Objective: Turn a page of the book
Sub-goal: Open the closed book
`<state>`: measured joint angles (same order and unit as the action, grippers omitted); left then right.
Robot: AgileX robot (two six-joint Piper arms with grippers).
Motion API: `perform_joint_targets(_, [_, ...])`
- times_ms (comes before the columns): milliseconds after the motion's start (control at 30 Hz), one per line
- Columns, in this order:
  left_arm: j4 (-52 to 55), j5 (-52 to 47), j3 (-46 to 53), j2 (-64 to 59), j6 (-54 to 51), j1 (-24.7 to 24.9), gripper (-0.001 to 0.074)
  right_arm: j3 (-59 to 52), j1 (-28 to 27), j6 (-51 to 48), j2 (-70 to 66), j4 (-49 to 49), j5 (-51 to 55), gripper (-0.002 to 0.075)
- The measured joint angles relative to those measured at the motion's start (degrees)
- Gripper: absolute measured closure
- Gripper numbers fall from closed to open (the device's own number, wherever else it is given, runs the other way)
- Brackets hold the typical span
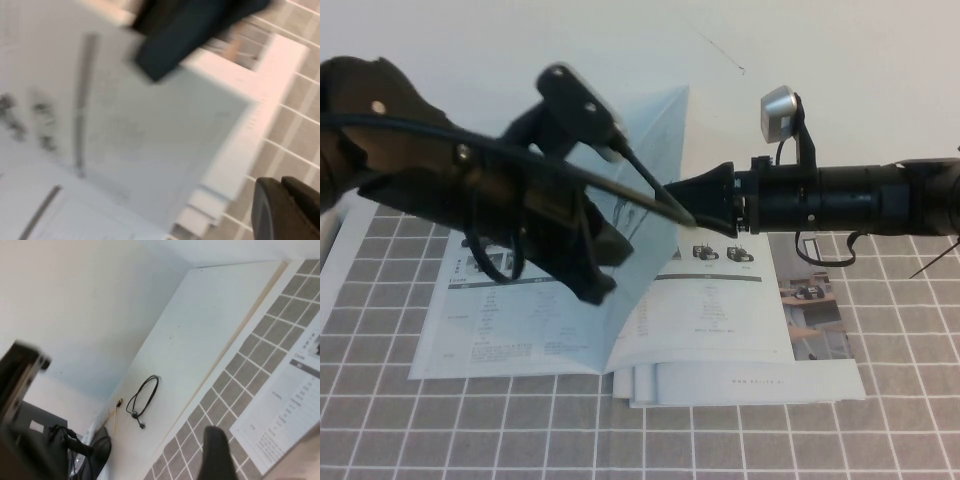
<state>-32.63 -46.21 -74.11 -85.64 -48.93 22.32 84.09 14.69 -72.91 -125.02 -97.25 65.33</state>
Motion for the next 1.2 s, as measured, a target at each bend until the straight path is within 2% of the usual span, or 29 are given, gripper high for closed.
perform_joint_targets(133, [2.1, -1.6, 0.1, 0.3, -0.4, 5.3, 0.0738, 0.4, 0.0, 0.4, 0.0, 0.0, -0.5, 0.0288])
perform_joint_targets(233, [4.1, 0.7, 0.9, 0.3, -2.0, 10.0, 0.0738, 0.4, 0.3, 0.5, -0.1, 0.0, -1.1, 0.0288])
perform_joint_targets(467, [9.1, 14.9, 4.4, 0.3, -5.6, 18.2, 0.0738, 0.4, 1.1, 0.4, -0.1, 0.0, -1.5, 0.0288])
perform_joint_targets(767, [19.1, 25.2, 5.7, -4.6, -7.0, 19.6, 0.0738, 0.4, 1.1, 0.2, -0.1, 0.0, -1.5, 0.0288])
perform_joint_targets(1200, [30.5, 28.4, 5.8, -9.9, -1.9, 19.6, 0.0738, 0.4, 1.1, 0.6, -0.1, 0.0, 0.3, 0.0288])
